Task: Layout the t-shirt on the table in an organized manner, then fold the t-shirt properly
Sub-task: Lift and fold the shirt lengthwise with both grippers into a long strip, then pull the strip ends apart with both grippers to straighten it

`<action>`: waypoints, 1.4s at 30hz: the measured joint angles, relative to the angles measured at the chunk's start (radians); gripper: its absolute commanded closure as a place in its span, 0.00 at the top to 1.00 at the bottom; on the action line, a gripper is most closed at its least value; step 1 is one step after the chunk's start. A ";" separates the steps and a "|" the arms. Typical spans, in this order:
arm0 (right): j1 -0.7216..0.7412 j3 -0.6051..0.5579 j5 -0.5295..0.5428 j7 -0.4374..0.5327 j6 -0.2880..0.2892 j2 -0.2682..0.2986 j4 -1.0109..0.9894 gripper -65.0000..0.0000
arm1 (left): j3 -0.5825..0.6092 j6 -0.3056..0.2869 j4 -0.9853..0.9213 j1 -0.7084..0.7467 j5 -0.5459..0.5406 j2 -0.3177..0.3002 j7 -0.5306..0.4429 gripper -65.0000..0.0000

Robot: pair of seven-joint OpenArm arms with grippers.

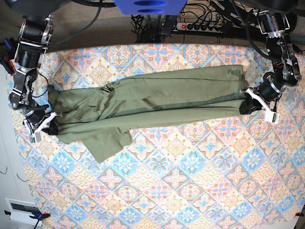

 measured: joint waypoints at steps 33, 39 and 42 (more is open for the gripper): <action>-0.196 0.093 0.001 -0.108 -0.003 0.048 0.308 0.25 | 0.176 -0.002 -0.002 0.058 0.119 -0.032 -0.002 0.48; -0.191 0.093 0.005 -0.160 0.002 0.048 0.425 0.31 | 0.130 -0.003 0.000 0.071 0.016 0.016 0.003 0.50; -0.185 0.093 -0.002 -0.176 0.000 0.048 0.429 0.31 | 0.035 -0.001 0.000 0.087 -0.088 0.035 -0.002 0.50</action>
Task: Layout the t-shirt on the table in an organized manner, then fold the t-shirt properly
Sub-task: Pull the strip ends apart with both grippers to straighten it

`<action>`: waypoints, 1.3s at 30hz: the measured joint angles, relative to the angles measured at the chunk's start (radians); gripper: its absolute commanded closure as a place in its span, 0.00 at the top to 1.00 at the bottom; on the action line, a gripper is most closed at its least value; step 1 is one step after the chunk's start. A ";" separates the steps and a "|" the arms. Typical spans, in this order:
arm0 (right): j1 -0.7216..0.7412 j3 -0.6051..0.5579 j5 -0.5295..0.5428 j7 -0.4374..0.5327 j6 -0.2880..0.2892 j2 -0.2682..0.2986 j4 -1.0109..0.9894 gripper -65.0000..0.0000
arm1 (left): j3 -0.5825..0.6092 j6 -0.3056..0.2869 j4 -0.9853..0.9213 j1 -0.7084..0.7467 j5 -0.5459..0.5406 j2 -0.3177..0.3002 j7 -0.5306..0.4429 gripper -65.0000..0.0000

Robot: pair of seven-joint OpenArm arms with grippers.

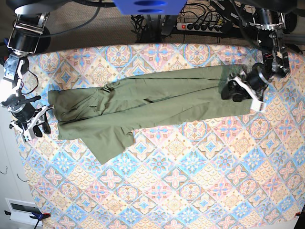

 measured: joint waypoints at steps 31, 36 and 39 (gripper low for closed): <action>0.649 -0.684 0.012 0.295 -0.003 -0.169 -0.886 0.49 | -0.203 0.006 -0.002 0.056 -0.265 0.088 0.000 0.50; 0.625 -0.684 -0.010 0.346 -0.014 -0.166 -0.971 0.49 | -0.203 0.006 -0.002 0.055 -0.266 0.088 0.000 0.50; 0.648 -0.689 -0.005 0.394 -0.007 -0.176 -0.985 0.50 | -0.203 0.006 -0.002 0.056 -0.265 0.089 0.000 0.50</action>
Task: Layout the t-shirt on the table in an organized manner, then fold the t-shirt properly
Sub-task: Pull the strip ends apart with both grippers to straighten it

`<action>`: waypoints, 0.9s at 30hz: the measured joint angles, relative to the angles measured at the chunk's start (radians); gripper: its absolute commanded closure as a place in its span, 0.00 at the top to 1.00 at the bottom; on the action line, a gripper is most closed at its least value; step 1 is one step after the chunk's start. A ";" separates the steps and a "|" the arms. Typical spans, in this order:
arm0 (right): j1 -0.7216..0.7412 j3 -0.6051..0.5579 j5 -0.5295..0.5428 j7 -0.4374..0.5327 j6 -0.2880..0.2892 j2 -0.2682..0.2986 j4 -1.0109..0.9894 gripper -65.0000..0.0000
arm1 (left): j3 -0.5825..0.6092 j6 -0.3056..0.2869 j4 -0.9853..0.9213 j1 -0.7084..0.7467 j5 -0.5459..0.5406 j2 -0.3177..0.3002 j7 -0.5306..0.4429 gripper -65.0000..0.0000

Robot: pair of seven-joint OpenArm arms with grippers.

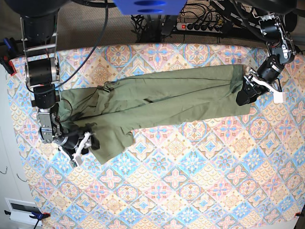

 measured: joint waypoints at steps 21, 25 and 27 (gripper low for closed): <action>-0.048 0.011 -0.215 0.087 -0.025 -0.037 -0.008 0.34 | 0.000 0.000 0.000 0.011 -0.001 0.000 0.000 0.50; -0.055 0.010 -0.208 0.092 -0.018 -0.050 -0.005 0.12 | 0.000 0.000 0.000 0.013 0.000 -0.001 -0.001 0.50; -0.056 0.010 -0.204 0.090 -0.015 -0.047 0.001 0.02 | 0.000 0.000 0.000 0.011 -0.001 0.000 0.000 0.50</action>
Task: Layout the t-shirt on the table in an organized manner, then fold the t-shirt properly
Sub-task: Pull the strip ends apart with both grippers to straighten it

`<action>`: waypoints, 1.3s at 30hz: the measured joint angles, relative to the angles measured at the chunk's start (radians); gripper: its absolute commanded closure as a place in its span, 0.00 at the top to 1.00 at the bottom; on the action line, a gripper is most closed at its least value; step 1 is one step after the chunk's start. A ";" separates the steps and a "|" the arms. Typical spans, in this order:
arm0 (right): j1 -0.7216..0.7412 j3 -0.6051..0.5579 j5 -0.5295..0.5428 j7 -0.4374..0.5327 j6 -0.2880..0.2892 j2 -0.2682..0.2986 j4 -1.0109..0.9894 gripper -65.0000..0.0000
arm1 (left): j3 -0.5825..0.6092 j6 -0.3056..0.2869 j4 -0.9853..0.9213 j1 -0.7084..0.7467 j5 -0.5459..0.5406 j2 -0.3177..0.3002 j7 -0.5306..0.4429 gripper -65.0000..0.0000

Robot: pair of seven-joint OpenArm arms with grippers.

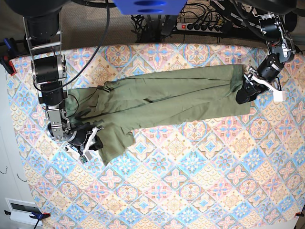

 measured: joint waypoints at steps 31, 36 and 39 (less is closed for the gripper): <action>-0.685 0.556 0.090 -0.807 0.023 0.072 1.353 0.02 | 0.000 0.000 -0.002 -0.005 0.008 0.000 0.000 0.50; -0.703 0.558 0.083 -0.875 0.023 0.072 1.376 0.02 | 0.000 0.000 -0.002 -0.006 0.008 0.000 0.000 0.50; -0.703 0.556 0.088 -0.871 0.023 0.072 1.343 0.02 | 0.000 0.000 -0.002 -0.005 0.008 -0.001 0.000 0.50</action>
